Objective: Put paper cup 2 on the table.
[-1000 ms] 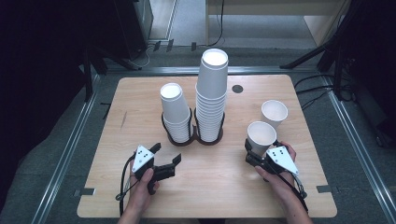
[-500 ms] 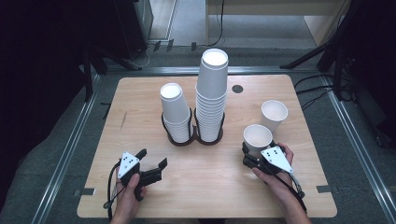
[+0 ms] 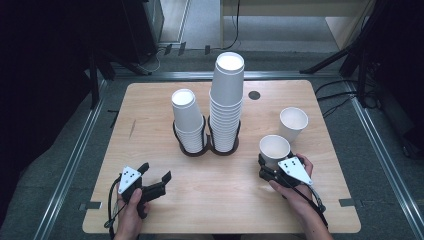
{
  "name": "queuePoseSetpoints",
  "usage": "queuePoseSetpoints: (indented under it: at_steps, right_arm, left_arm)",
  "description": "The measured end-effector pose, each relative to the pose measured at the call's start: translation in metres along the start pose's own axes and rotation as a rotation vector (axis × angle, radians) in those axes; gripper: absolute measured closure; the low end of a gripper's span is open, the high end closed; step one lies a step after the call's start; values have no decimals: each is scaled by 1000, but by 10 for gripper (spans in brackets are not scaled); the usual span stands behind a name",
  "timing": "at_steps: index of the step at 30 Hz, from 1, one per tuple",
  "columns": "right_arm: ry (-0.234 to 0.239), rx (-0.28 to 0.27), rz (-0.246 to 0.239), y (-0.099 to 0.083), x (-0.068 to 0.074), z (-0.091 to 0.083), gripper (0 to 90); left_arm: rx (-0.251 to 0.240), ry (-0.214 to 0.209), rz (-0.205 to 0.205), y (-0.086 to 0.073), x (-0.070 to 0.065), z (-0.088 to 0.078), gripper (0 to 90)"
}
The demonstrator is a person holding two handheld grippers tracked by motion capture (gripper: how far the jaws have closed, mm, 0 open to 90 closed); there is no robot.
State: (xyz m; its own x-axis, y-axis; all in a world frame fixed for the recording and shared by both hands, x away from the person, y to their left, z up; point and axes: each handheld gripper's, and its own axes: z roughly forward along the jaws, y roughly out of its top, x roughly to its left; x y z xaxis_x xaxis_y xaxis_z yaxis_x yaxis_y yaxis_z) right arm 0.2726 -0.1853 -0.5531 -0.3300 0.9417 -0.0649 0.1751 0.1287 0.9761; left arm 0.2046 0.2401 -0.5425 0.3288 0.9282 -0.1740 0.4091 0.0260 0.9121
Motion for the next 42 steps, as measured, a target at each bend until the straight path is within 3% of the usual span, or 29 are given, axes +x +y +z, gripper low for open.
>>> queuePoseSetpoints:
  at_steps: [2,23,29,38,42]
  right_arm:
    - [0,2,0,0,0,0,132]
    - [25,27,15,0,1,-1,118]
    - [50,28,12,2,2,-1,110]
    - [115,20,13,6,3,-3,7]
    - [125,33,13,7,3,-3,0]
  left_arm:
    - [5,5,12,-1,-1,1,92]
    - [7,26,-12,-6,6,2,93]
    - [9,29,-17,-6,9,3,93]
    - [12,21,-8,-8,8,4,93]
    - [11,17,-6,-8,8,5,93]
